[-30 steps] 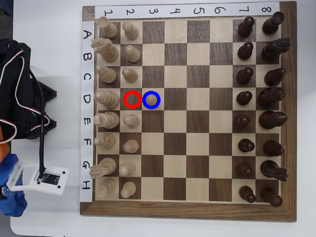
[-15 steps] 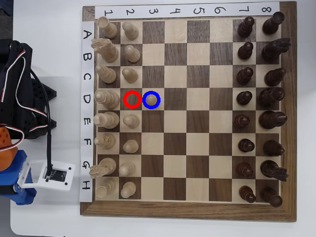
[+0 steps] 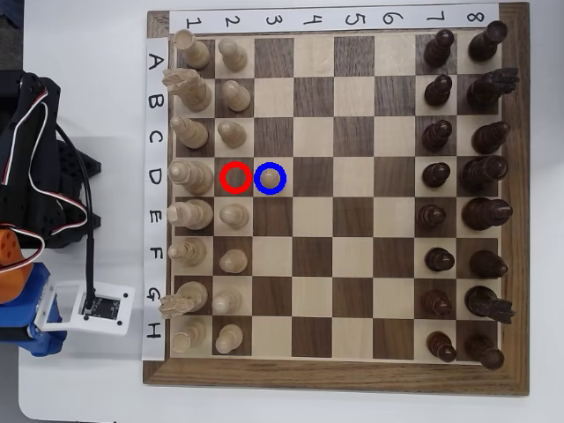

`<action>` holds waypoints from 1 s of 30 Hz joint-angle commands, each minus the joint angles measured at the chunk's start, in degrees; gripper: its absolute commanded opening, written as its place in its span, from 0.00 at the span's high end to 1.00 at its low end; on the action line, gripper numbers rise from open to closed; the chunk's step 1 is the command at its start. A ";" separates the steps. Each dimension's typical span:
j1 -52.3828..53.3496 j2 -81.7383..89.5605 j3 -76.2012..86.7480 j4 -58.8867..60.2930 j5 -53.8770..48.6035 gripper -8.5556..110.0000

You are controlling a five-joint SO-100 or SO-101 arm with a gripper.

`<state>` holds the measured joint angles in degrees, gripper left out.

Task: Move the piece to destination

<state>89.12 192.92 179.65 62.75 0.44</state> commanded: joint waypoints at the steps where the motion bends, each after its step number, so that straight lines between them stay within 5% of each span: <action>1: 1.05 3.25 -0.88 1.23 -1.23 0.93; 30: 0.35 3.25 -0.88 0.79 -1.85 0.93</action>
<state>89.12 192.92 179.65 63.28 0.44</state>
